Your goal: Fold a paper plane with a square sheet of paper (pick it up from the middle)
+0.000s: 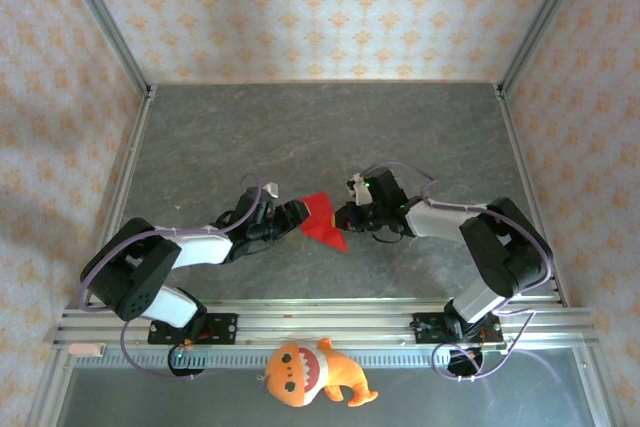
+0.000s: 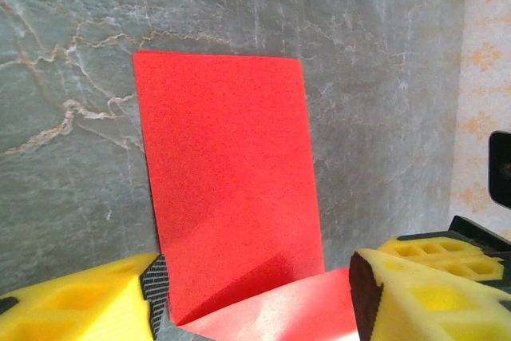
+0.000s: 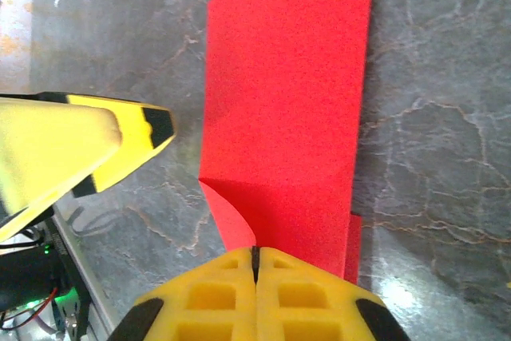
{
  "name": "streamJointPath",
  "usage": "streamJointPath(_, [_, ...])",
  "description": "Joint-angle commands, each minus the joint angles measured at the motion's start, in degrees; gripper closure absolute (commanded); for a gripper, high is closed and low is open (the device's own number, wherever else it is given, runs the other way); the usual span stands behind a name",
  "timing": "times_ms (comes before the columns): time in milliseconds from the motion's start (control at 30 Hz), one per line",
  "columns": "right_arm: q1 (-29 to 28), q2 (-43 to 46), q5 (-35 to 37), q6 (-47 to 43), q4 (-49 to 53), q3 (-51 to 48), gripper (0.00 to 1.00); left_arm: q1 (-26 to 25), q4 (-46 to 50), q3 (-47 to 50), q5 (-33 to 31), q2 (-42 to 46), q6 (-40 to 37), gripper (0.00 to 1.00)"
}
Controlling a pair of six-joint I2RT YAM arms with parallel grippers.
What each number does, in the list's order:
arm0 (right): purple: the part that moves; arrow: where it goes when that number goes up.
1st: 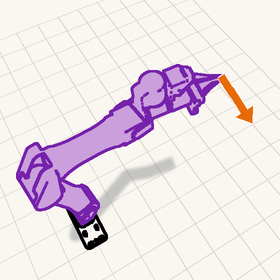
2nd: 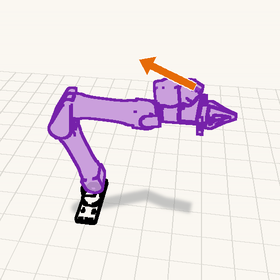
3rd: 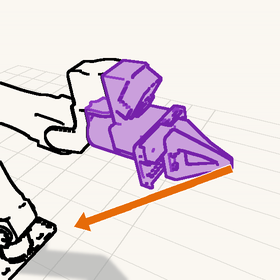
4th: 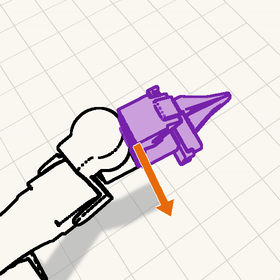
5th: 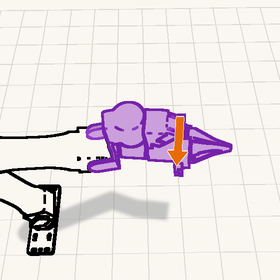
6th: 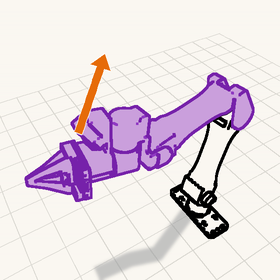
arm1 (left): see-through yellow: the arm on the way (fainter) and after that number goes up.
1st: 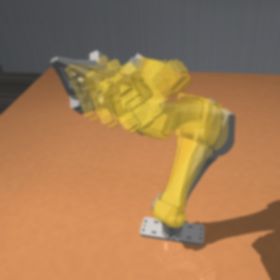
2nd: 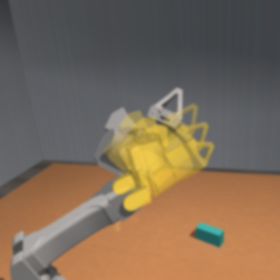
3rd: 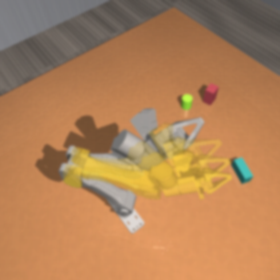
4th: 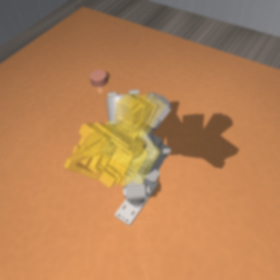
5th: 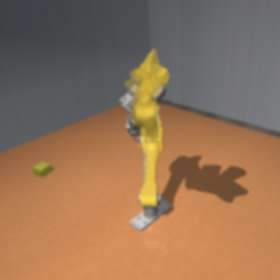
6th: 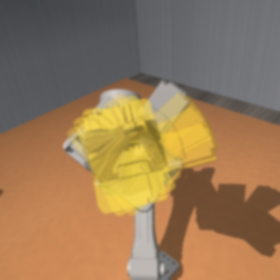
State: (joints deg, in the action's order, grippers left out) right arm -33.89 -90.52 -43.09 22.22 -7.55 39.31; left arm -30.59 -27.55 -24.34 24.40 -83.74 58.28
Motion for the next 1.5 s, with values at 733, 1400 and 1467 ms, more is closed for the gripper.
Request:
streamJointPath(733, [6.0,4.8,-8.8,6.8,-16.8,-9.5,0.95,1.4,2.4,-6.9,3.7,-4.2,0.1,0.27])
streamJointPath(1400, [6.9,6.8,-10.5,9.4,-20.7,-12.1,0.95,1.4,-5.1,-5.6,8.0,-6.9,1.4,0.47])
streamJointPath(1467, [7.0,7.0,-10.8,9.6,-21.0,-12.2,0.95,1.4,-5.0,-5.8,8.2,-7.4,1.4,0.48])
